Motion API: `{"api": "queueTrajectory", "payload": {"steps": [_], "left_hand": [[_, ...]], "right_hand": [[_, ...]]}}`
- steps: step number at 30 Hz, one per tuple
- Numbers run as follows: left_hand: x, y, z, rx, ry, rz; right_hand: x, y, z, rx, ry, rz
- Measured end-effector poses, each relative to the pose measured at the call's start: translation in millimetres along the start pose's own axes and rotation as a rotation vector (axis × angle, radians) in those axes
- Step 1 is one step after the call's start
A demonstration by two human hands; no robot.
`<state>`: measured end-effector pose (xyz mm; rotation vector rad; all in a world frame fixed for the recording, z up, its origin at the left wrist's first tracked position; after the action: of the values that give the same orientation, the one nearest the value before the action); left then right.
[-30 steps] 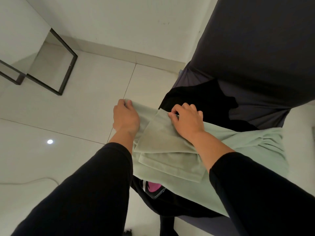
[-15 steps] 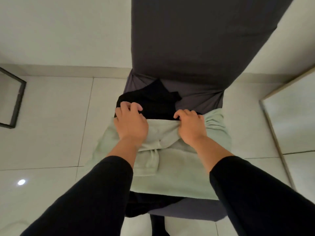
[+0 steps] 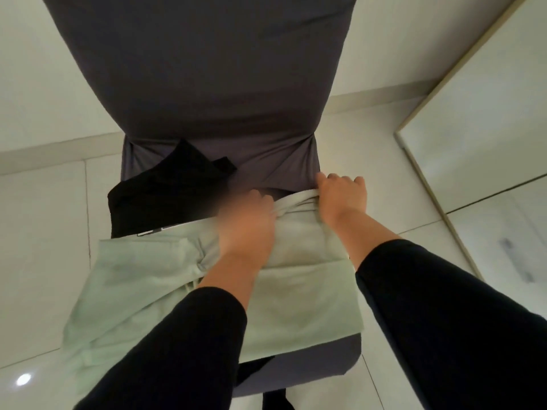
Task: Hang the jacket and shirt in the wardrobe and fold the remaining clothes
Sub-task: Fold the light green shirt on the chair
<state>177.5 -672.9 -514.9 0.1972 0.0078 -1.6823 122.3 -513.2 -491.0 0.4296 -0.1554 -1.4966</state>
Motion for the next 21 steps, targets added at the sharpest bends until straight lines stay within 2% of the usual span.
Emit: {"api": "queueTrajectory", "payload": {"steps": [3,8,14,17,21], "left_hand": [[2,0,0,0.005,0.019,-0.018],[-8,14,11,-0.015,0.234,-0.084],[-22,51,22,-0.254,0.011,-0.294],[-26,70,20,-0.276,-0.05,-0.3],[-29,87,15,-0.224,-0.092,-0.305]], "right_hand": [[-13,4,-4,-0.021,-0.021,-0.047],[-39,25,-9,-0.01,-0.067,-0.146],[-66,74,-14,-0.006,-0.222,-0.29],[-73,98,-29,0.026,-0.235,-0.353],[-73,114,-54,0.018,-0.236,-0.392]]}}
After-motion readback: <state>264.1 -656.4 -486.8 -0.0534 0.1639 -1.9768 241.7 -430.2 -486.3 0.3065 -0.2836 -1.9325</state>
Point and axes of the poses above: each hand's wrist, its own y-axis away from the middle knuckle, its own z-axis out of the back of the hand, x = y × z, the point moved 1 cm from there along -y, towards the middle knuckle, and after that the axes turned 6 degrees about x, right-handed, at the moved point
